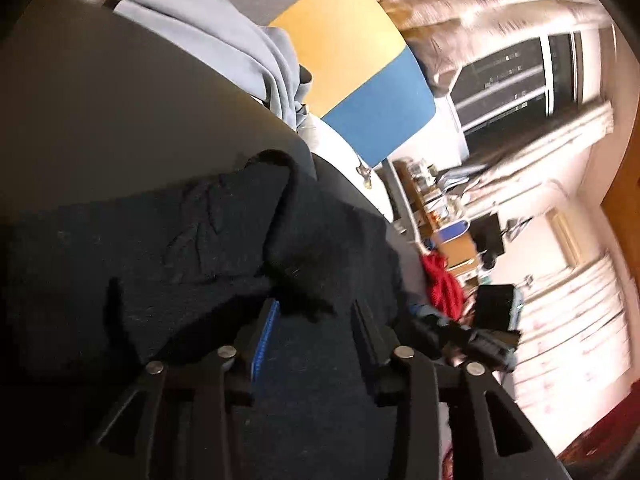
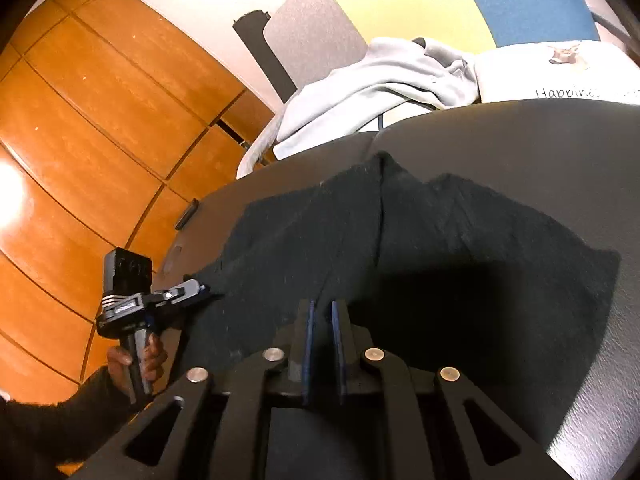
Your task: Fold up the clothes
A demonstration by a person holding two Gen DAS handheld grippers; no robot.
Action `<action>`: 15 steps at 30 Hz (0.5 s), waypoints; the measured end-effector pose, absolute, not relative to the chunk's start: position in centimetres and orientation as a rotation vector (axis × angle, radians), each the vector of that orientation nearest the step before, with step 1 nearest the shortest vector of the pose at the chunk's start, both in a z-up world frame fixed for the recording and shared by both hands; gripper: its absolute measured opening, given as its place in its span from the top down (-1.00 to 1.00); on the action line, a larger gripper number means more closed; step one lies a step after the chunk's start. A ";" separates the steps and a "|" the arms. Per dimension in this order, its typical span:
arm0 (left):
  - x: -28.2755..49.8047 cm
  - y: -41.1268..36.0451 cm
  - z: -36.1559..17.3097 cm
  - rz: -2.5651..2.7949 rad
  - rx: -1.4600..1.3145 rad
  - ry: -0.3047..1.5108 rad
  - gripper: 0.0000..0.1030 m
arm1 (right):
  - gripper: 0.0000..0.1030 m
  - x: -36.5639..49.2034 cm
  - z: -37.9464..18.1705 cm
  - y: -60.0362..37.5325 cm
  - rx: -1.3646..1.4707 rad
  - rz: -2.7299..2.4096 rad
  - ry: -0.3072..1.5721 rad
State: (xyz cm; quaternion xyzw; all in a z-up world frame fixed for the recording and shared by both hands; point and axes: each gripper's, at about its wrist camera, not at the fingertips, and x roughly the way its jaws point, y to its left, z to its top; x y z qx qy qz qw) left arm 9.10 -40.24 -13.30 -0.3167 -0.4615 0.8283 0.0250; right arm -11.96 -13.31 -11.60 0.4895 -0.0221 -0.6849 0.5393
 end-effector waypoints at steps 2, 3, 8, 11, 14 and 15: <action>8.5 -40.2 -13.5 2.545 -0.980 -1.443 0.15 | 0.55 -12.0 -11.8 -13.5 1.171 -1.640 -0.074; 8.1 -40.1 -13.6 2.537 -0.986 -1.451 0.11 | 0.32 -12.0 -12.0 -13.6 1.175 -1.645 -0.085; 5.9 -39.2 -14.2 2.524 -1.059 -1.424 -0.03 | 0.02 -12.3 -13.1 -14.7 1.187 -1.670 -0.122; 5.0 -38.6 -13.9 2.591 -1.118 -1.355 0.23 | 0.09 -12.3 -13.0 -15.3 1.172 -1.703 -0.097; 4.0 -37.9 -13.7 2.666 -1.220 -1.260 0.95 | 0.81 -11.9 -13.0 -15.9 1.169 -1.731 -0.037; 3.9 -37.7 -13.6 2.681 -1.241 -1.229 0.95 | 0.81 -11.7 -12.9 -16.0 1.166 -1.735 -0.030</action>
